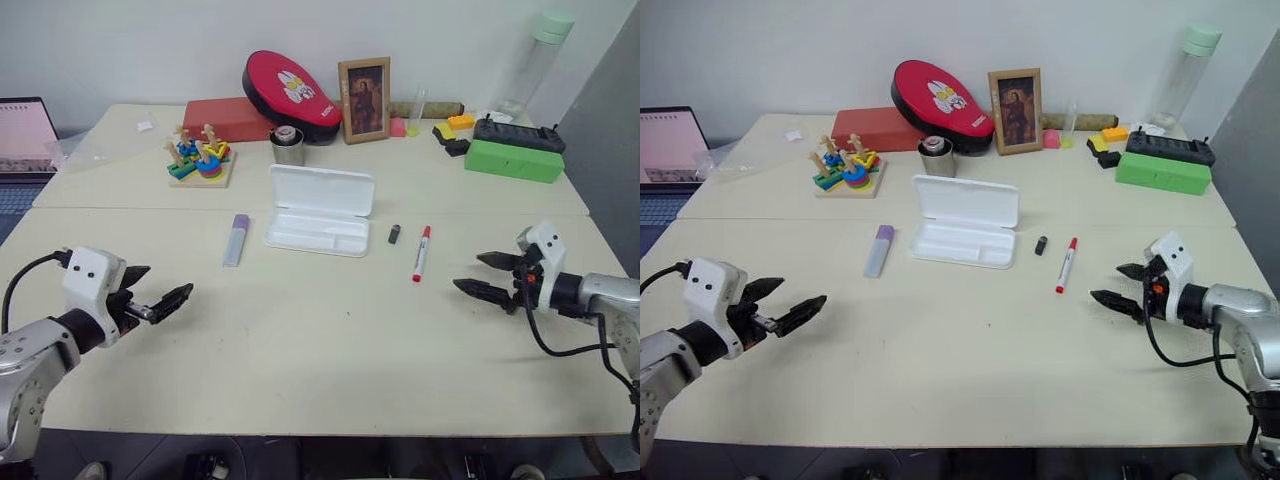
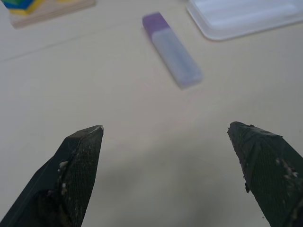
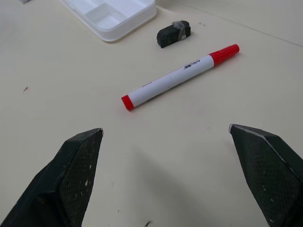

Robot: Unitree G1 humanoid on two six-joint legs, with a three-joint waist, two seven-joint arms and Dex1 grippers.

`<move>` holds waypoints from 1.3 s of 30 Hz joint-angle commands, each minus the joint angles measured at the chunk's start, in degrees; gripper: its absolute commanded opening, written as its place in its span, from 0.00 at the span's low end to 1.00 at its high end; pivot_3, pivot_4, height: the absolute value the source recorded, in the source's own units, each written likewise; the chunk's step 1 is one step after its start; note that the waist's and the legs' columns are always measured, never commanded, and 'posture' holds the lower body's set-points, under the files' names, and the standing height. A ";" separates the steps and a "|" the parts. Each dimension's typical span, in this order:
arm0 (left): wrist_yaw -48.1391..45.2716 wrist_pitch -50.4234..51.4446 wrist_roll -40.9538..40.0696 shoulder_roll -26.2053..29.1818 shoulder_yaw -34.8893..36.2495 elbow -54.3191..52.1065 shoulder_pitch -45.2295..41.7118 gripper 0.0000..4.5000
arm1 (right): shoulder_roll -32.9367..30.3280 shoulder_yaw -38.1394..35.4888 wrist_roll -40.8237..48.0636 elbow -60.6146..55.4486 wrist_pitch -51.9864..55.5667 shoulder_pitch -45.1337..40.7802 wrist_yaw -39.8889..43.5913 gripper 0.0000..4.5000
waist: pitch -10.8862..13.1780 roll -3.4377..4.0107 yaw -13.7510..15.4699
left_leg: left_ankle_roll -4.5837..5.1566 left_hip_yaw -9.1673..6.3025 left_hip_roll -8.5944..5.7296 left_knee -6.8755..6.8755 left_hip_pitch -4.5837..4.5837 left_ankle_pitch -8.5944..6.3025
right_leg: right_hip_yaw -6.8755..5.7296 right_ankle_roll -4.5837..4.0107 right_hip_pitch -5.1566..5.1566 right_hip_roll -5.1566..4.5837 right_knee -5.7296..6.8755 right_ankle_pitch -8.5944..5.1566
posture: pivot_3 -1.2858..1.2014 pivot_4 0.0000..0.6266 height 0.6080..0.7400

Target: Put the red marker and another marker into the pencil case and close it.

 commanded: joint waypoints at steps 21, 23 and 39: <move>-4.39 -0.35 6.50 3.14 1.33 0.21 -0.58 1.00 | -1.97 -0.08 0.91 -1.63 0.17 -0.21 5.35 1.00 | 0.02 -0.01 0.16 | 0.00 0.00 0.00 0.00 -0.03 0.00 | -0.02 0.02 -0.01 -0.01 0.00 -0.01 | 0.52 0.24 1.00; -4.06 -0.27 6.63 2.78 1.92 0.36 -0.89 1.00 | -1.66 0.38 1.02 -1.94 0.31 -0.51 5.56 1.00 | 0.02 -0.01 0.16 | 0.00 0.00 0.00 0.00 -0.03 0.00 | -0.02 0.00 -0.01 -0.01 0.00 0.00 | 0.52 0.24 1.00; -5.44 -6.92 6.31 -1.21 -1.89 1.75 -8.90 1.00 | 5.45 6.80 2.90 -6.37 2.88 -10.72 4.85 1.00 | 0.02 -0.01 0.02 | -0.01 -0.01 0.00 0.04 0.00 0.01 | -0.02 0.03 0.00 0.00 0.07 0.04 | 0.52 0.24 1.00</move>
